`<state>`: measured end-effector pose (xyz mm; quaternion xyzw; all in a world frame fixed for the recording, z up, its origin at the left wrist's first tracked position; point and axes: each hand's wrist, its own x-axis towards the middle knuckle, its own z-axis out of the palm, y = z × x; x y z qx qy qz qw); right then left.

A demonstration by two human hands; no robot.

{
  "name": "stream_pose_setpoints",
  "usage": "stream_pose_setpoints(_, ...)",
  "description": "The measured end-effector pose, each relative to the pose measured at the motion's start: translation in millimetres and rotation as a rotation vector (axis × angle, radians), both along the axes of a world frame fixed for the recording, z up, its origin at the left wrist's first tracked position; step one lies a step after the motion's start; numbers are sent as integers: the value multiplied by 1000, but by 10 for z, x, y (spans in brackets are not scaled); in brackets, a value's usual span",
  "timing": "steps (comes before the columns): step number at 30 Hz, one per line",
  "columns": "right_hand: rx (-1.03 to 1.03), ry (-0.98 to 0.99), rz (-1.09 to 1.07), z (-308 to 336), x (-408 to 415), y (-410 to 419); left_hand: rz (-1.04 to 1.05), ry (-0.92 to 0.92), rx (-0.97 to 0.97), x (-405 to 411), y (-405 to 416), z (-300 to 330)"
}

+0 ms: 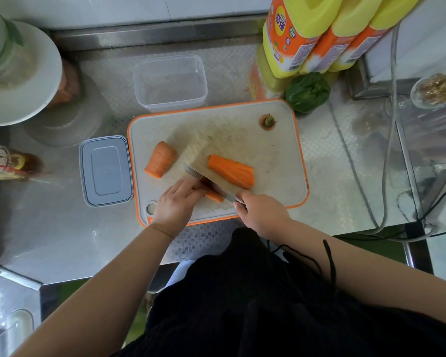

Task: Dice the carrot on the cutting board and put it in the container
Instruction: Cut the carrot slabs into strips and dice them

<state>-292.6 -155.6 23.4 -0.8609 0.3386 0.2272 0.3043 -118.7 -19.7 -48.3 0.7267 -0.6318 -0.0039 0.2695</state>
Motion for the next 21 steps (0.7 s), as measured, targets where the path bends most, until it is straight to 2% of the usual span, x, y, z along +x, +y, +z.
stream_pose_setpoints(8,-25,-5,28,15,-9,-10,-35,49,29,56,-38,42)
stream_pose_setpoints(12,-33,6,33,22,2,19,53,99,63,-33,-14,19)
stream_pose_setpoints(21,11,50,8,44,24,42,120,166,2,-185,-38,-113)
